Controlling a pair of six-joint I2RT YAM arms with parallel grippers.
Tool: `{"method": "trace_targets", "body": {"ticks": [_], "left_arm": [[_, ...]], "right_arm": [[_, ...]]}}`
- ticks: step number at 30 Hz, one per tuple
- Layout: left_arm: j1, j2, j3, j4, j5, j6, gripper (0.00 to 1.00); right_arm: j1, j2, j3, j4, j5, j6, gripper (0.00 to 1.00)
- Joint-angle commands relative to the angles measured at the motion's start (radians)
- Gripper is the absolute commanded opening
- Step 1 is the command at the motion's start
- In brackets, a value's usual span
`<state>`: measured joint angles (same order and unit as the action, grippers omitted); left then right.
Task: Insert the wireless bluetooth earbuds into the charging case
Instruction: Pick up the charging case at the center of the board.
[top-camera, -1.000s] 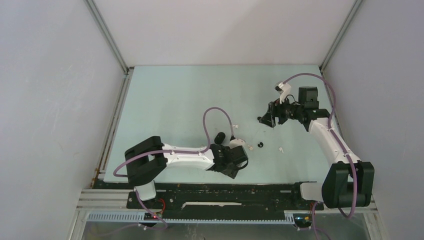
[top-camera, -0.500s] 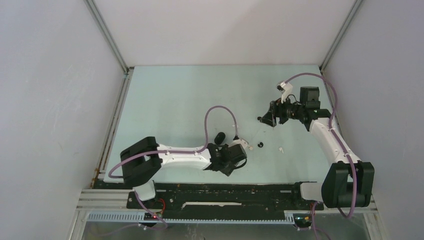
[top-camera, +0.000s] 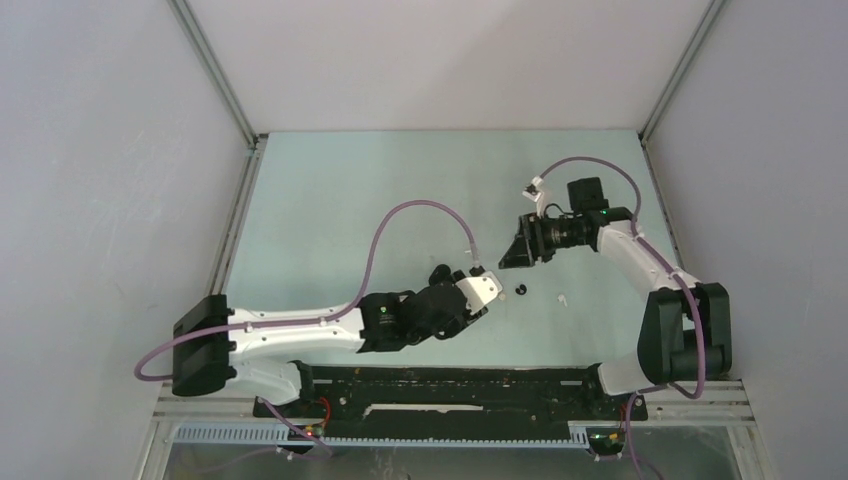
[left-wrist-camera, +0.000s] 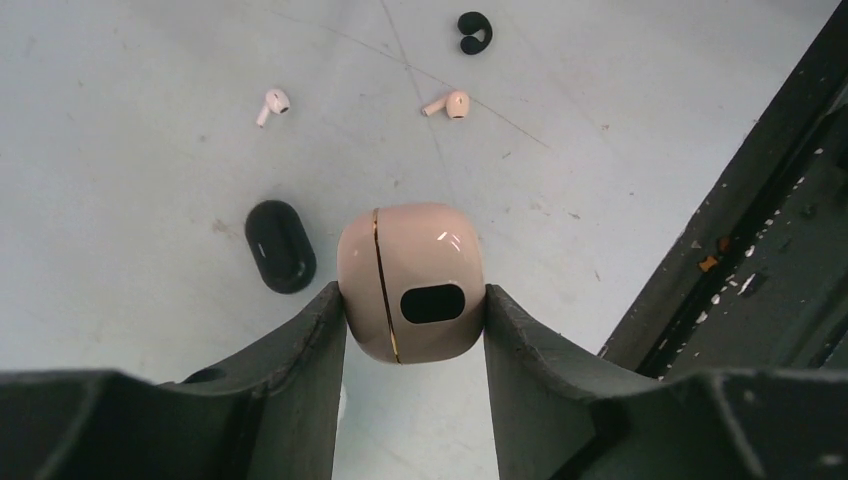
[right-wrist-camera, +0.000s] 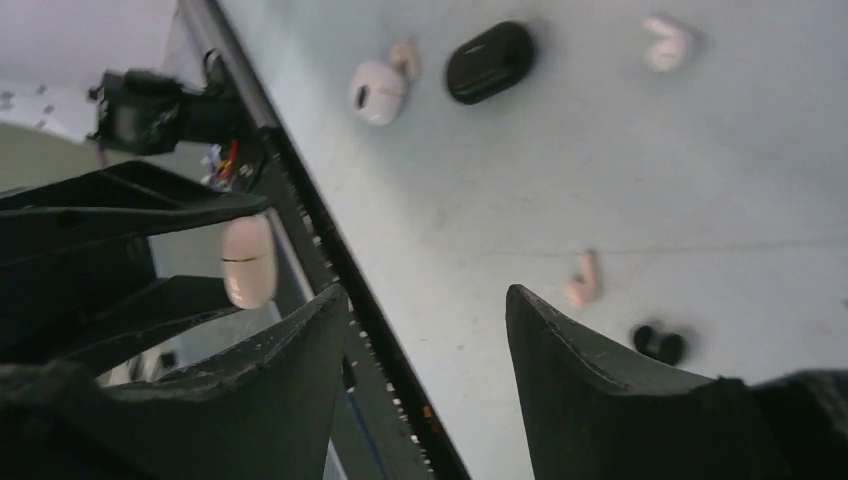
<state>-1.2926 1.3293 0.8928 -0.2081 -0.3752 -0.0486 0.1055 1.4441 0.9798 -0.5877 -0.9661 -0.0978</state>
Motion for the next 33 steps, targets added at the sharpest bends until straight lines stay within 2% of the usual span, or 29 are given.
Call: {"method": "trace_targets", "body": {"ticks": [1,8,16,19,25,27,28,33], "left_arm": [[0.001,0.028,0.058,0.082,-0.013,0.152,0.25],[0.001,0.085,0.133,0.043,-0.009,0.149,0.25],[0.001,0.079,0.141,0.042,-0.052,0.164,0.25],[0.001,0.09,0.153,0.037,-0.068,0.168,0.25],[0.001,0.102,0.163,0.032,-0.07,0.163,0.26],[0.003,0.102,0.165,0.03,-0.073,0.164,0.34],[0.004,0.103,0.167,0.03,-0.08,0.163,0.41],[0.029,0.077,0.165,0.03,-0.099,0.109,0.66]], "right_arm": [[0.118,0.021,0.073,-0.074,-0.119,-0.029,0.63],[0.226,0.041,0.089,-0.09,-0.191,-0.014,0.65],[0.274,0.041,0.091,-0.162,-0.193,-0.082,0.58],[0.283,0.042,0.091,-0.173,-0.194,-0.09,0.5],[0.28,0.043,0.091,-0.185,-0.204,-0.109,0.2],[0.275,0.044,0.091,-0.192,-0.207,-0.125,0.11],[0.271,0.046,0.091,-0.194,-0.209,-0.129,0.07],[0.22,0.055,0.099,-0.189,-0.237,-0.13,0.0]]}}
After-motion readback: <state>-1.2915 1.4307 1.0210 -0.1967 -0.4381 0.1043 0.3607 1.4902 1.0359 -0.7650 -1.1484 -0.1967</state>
